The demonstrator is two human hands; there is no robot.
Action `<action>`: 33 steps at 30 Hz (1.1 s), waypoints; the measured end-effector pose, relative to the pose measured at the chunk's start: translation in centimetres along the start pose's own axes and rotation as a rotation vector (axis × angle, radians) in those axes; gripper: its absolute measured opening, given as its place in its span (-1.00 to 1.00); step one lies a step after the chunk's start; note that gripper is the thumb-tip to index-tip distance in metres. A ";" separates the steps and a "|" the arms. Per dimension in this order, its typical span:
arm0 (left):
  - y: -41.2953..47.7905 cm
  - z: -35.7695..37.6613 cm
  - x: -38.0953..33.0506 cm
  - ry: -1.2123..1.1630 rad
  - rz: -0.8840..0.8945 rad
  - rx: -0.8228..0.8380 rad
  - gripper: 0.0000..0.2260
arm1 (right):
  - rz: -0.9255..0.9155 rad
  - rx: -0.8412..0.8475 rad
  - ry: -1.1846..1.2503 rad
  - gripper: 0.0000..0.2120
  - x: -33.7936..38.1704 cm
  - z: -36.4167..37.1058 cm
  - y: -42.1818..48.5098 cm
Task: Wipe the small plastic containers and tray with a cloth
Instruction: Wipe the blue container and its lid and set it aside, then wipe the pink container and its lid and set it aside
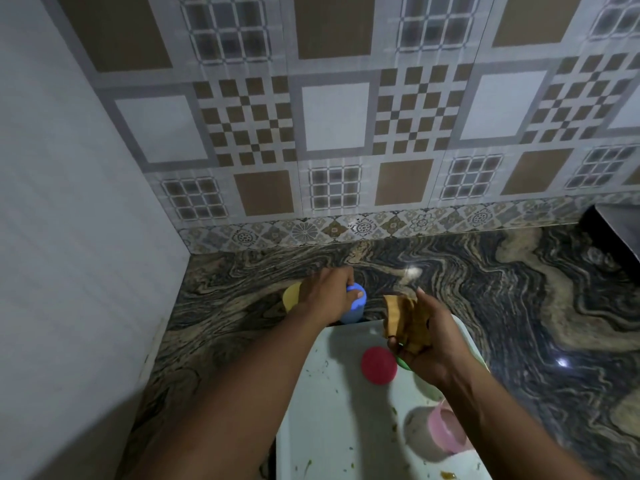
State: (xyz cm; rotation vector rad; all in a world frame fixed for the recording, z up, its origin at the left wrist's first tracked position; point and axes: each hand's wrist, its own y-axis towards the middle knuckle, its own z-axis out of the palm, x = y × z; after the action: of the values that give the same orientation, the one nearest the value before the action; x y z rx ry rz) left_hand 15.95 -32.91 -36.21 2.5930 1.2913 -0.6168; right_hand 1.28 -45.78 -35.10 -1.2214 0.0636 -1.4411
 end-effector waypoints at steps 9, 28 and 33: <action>1.2 -0.4 -1.4 0.178 -0.067 0.103 -0.76 | -0.001 -0.040 0.012 -0.76 1.0 0.8 -1.4; -13.4 5.2 -13.2 0.210 0.754 0.217 -0.63 | -0.334 -0.432 0.045 -0.65 1.3 -12.4 -10.3; -13.6 5.8 -13.0 0.317 0.792 0.228 -0.83 | -0.463 -0.521 -0.123 -0.76 -1.6 -12.7 -12.1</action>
State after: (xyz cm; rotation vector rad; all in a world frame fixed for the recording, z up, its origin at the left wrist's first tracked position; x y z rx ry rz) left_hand -3.48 -35.95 -35.37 3.1352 0.1543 -0.2115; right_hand -16.10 -48.15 -34.01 -1.8367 0.0780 -1.8093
